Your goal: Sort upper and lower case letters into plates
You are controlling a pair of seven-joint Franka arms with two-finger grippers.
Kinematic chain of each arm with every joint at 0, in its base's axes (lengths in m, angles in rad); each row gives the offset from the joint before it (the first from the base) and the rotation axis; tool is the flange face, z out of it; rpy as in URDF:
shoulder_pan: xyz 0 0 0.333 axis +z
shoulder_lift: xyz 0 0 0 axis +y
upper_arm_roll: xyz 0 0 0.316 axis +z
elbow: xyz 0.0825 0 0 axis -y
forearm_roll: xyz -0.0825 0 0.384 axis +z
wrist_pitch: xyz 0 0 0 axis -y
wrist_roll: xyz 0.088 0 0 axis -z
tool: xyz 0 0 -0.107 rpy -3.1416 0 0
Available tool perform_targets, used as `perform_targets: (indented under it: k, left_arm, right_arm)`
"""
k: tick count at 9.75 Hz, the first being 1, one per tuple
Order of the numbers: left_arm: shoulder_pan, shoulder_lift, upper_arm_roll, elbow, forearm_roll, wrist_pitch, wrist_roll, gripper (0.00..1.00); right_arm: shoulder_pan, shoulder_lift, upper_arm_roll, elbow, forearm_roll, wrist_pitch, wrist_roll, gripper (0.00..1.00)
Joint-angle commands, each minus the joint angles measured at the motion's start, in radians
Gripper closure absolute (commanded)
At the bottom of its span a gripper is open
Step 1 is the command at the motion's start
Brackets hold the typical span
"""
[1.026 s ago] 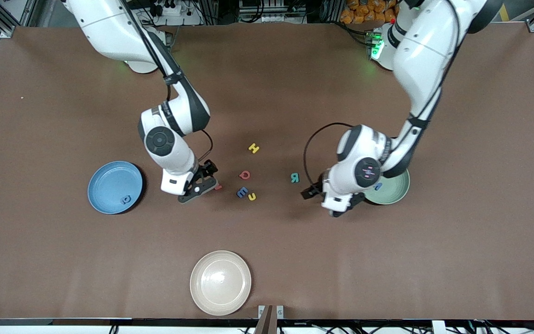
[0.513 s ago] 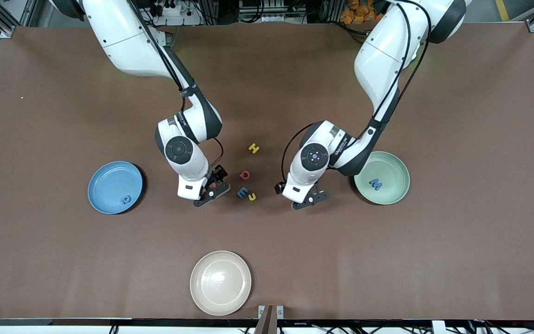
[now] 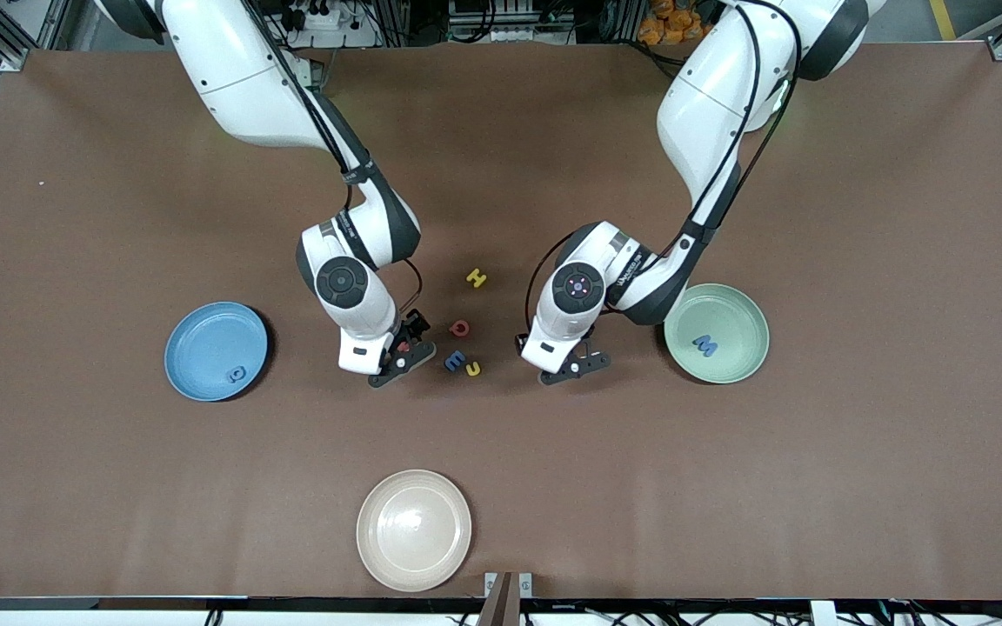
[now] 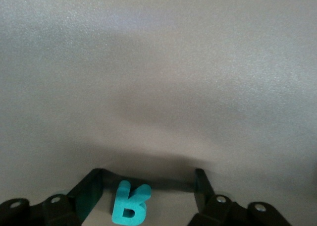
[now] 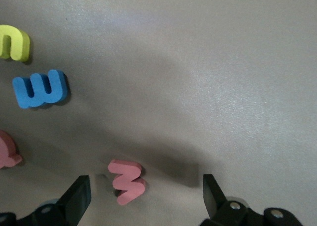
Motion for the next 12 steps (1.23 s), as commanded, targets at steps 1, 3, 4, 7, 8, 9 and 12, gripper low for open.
perform_targets:
  k: [1, 3, 4, 7, 8, 9, 12]
  left_arm:
    - [-0.008, -0.003, 0.006, -0.034, 0.02, -0.005, 0.002, 0.54]
    - [-0.006, -0.035, 0.006, -0.066, 0.02, -0.06, 0.01, 0.78]
    - [-0.003, -0.037, 0.006, -0.061, 0.02, -0.07, 0.011, 0.87]
    - [0.012, -0.046, 0.006, -0.054, 0.02, -0.1, 0.039, 0.89]
    - [0.01, -0.045, 0.005, -0.054, 0.02, -0.101, 0.039, 0.89]
    - [0.01, -0.045, 0.005, -0.052, 0.02, -0.101, 0.039, 0.89]
    - [0.009, -0.045, 0.005, -0.052, 0.018, -0.101, 0.039, 1.0]
  right_arm:
    - [0.012, 0.03, -0.007, 0.018, 0.008, 0.023, 0.0, 0.0]
    - [0.021, 0.035, -0.007, 0.018, 0.008, 0.031, 0.0, 0.0]
    - [0.021, 0.035, -0.007, 0.018, 0.007, 0.033, 0.0, 0.1]
    - [0.025, 0.03, -0.007, 0.015, 0.011, 0.026, 0.034, 1.0]
    - [0.023, 0.027, -0.007, 0.015, 0.011, 0.019, 0.034, 1.0]
    - [0.021, 0.022, -0.007, 0.014, 0.011, 0.016, 0.036, 1.0]
    - [0.014, 0.001, -0.007, 0.014, 0.011, 0.007, 0.037, 1.0]
